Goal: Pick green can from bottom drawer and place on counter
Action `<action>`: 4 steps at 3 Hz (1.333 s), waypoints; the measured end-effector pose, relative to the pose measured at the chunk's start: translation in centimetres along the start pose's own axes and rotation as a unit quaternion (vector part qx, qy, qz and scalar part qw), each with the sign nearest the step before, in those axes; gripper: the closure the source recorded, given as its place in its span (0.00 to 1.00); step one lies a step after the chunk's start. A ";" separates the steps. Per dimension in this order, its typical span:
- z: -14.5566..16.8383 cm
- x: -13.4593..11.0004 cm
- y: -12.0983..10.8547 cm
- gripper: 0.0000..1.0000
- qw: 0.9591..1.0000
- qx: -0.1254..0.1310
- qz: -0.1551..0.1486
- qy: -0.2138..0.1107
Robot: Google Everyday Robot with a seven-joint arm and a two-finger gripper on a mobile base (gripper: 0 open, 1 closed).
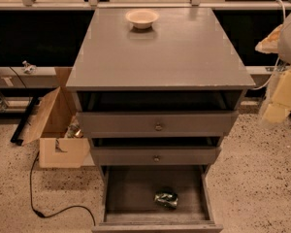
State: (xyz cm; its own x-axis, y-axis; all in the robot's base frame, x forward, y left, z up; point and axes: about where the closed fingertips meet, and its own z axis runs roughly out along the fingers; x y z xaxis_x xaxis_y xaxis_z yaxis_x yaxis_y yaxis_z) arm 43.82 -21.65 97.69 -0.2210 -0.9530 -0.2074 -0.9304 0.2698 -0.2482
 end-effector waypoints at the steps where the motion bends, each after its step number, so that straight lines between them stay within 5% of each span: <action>1: 0.0 0.0 0.0 0.00 1.000 0.000 0.000 0.000; 2: 1.4 -0.1 0.2 0.00 1.000 -0.008 0.014 -0.023; 4: 12.6 -2.1 2.1 0.00 0.986 -0.053 0.068 -0.145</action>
Offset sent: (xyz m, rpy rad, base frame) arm 0.0073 0.0066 -0.0383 0.1416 0.0367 -0.0323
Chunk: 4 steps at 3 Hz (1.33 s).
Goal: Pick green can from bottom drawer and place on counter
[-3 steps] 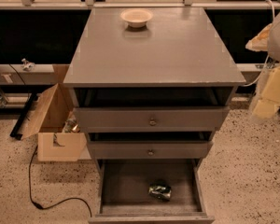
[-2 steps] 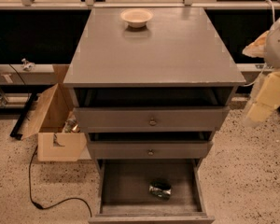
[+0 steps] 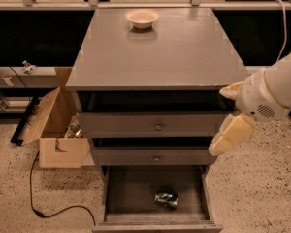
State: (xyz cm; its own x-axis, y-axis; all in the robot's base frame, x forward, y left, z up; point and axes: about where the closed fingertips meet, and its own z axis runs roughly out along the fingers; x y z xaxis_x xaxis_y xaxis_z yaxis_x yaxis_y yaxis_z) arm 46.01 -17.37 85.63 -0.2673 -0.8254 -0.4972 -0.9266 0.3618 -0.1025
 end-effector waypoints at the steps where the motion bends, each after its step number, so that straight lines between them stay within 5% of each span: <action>1: 5.7 0.4 0.4 0.00 1.000 -0.021 0.015 -0.003; 3: 8.0 2.3 0.5 0.00 0.999 -0.033 0.015 -0.011; 4: 12.2 7.3 0.5 0.00 0.999 -0.043 0.018 -0.016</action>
Offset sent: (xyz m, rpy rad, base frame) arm 0.0089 0.0205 -0.0438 0.0219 0.0407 -0.0005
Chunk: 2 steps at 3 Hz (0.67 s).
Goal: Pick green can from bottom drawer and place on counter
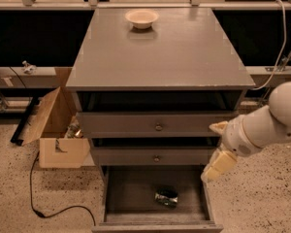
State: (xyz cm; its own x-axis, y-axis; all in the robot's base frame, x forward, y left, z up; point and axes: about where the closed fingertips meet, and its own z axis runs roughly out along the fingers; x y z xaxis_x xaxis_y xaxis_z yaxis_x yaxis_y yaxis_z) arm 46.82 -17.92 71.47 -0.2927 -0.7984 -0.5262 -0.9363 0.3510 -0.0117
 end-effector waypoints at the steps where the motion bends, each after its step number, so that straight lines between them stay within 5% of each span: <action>1: 5.9 7.1 -0.5 0.00 1.000 0.004 -0.006 -0.006; 2: 9.5 10.2 -1.1 0.00 1.000 0.013 -0.012 -0.013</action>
Offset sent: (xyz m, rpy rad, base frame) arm 0.0035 -0.0530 -0.1889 0.0143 -0.0770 0.0042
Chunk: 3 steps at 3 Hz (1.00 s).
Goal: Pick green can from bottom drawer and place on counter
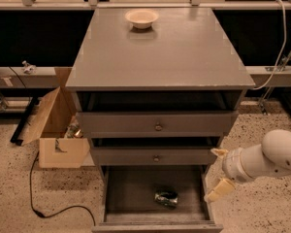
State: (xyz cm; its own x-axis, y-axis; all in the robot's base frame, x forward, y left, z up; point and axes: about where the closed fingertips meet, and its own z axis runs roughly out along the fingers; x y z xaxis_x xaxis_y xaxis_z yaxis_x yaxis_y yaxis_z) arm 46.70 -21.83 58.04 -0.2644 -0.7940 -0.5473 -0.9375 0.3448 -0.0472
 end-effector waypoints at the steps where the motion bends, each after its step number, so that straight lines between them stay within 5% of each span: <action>1: 5.0 1.6 0.4 0.00 0.999 -0.013 0.007 -0.033; 3: 8.0 2.8 -0.2 0.00 0.999 -0.027 0.002 -0.033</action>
Offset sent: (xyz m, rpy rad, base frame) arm 0.0046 0.0102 -0.0389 0.0593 -0.0065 0.0035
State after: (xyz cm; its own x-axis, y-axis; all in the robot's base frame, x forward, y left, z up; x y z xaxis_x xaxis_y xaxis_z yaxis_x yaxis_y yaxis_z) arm 47.91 -20.13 49.87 -0.2537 -0.7576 -0.6015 -0.9478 0.3188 -0.0018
